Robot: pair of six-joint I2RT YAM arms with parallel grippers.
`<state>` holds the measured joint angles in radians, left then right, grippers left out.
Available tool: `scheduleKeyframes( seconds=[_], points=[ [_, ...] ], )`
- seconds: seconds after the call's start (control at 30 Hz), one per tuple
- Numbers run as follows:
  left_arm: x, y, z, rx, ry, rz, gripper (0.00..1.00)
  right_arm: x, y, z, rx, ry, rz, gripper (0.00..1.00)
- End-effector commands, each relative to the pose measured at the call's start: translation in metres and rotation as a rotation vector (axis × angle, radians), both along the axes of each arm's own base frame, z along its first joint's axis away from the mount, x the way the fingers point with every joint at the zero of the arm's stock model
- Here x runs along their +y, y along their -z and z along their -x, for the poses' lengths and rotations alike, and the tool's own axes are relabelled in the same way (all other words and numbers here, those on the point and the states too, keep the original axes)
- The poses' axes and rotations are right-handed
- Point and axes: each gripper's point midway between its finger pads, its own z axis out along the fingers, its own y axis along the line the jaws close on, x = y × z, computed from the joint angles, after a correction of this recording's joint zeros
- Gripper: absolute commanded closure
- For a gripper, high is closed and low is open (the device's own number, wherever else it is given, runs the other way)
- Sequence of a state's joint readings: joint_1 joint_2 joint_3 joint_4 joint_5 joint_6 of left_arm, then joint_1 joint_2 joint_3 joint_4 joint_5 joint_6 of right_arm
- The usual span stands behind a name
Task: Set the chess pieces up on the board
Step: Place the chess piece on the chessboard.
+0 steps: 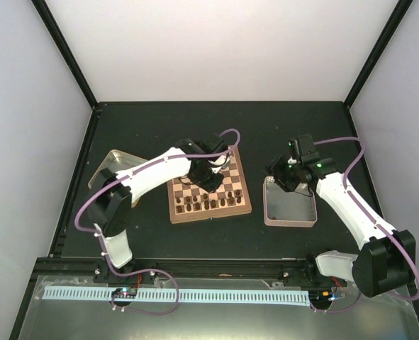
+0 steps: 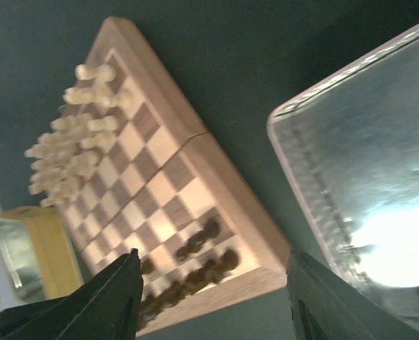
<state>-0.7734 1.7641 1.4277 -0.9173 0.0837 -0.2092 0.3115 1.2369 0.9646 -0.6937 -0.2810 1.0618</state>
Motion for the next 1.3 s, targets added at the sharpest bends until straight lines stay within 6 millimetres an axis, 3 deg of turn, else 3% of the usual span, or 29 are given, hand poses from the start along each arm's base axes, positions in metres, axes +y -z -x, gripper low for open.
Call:
scheduleKeyframes(
  seconds=[0.0,0.2,0.6,1.27],
  points=[
    [0.013,0.003,0.005,0.130,-0.015,-0.071,0.98,-0.037,0.008,0.003,-0.003,-0.013,0.241,0.43],
    [0.004,0.013,0.003,0.205,-0.010,-0.055,0.98,-0.043,0.011,-0.002,0.004,-0.025,0.299,0.43],
    [0.008,0.038,0.010,0.327,-0.007,-0.124,0.98,-0.044,0.013,-0.007,0.012,-0.036,0.319,0.43],
    [0.004,0.056,0.008,0.372,0.006,-0.153,0.94,-0.047,0.012,-0.003,0.014,-0.028,0.331,0.43]
  ],
)
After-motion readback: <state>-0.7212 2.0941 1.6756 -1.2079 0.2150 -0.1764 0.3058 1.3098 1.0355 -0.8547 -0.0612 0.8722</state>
